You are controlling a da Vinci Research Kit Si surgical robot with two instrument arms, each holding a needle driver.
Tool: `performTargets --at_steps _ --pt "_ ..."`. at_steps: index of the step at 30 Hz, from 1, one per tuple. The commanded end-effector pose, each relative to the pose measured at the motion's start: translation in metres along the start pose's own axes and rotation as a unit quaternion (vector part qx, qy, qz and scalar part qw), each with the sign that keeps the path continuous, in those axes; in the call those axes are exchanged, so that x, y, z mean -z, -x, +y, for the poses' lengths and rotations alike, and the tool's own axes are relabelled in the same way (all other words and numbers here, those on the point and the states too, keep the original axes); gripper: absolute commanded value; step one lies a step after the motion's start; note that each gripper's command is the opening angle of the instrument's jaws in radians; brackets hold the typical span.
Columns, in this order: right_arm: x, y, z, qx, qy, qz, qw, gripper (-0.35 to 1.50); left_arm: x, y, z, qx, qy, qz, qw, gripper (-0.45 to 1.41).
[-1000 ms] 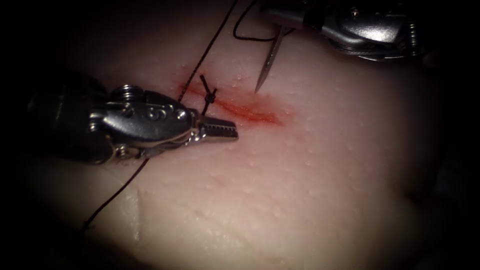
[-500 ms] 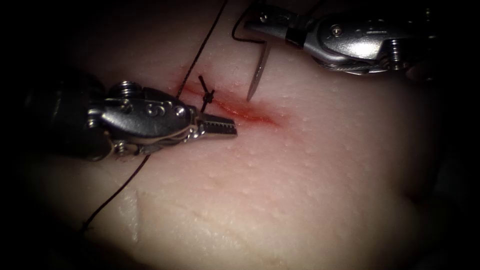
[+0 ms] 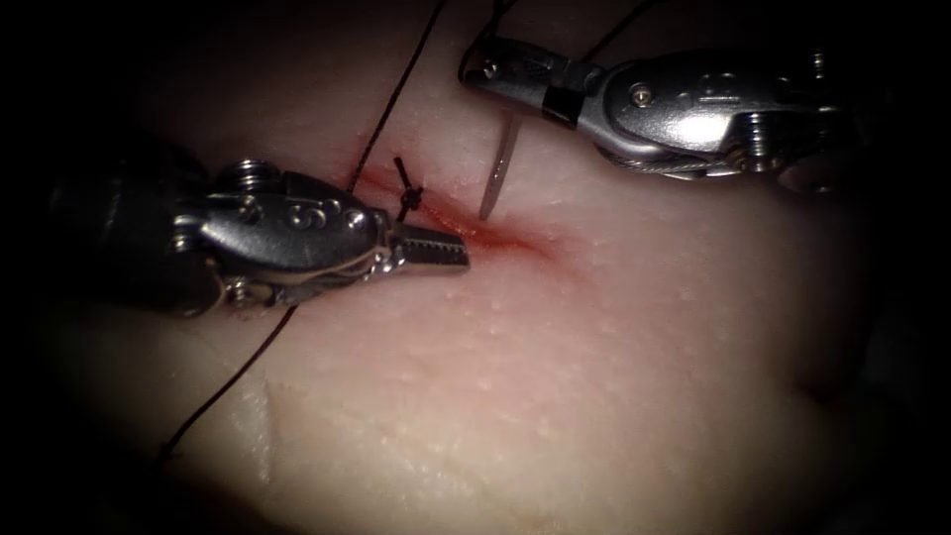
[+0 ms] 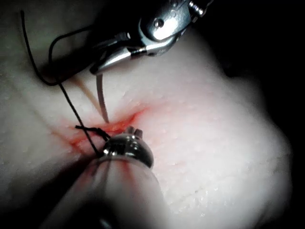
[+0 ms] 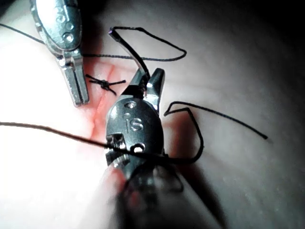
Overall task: Wound Closure
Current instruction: Right hand pushes needle through skin above cut
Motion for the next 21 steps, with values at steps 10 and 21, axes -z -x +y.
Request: performTargets --at_steps 10,21 --pt "-0.0008 0.0009 -0.0028 0.014 -0.009 -0.001 1.000 -0.35 -0.0006 0.0005 0.0007 0.001 0.002 0.000 1.000 0.02" --pt "-0.0010 0.0011 -0.0033 0.016 -0.010 -0.002 1.000 -0.35 -0.0008 0.0005 0.0008 0.001 0.001 -0.002 1.000 0.00"
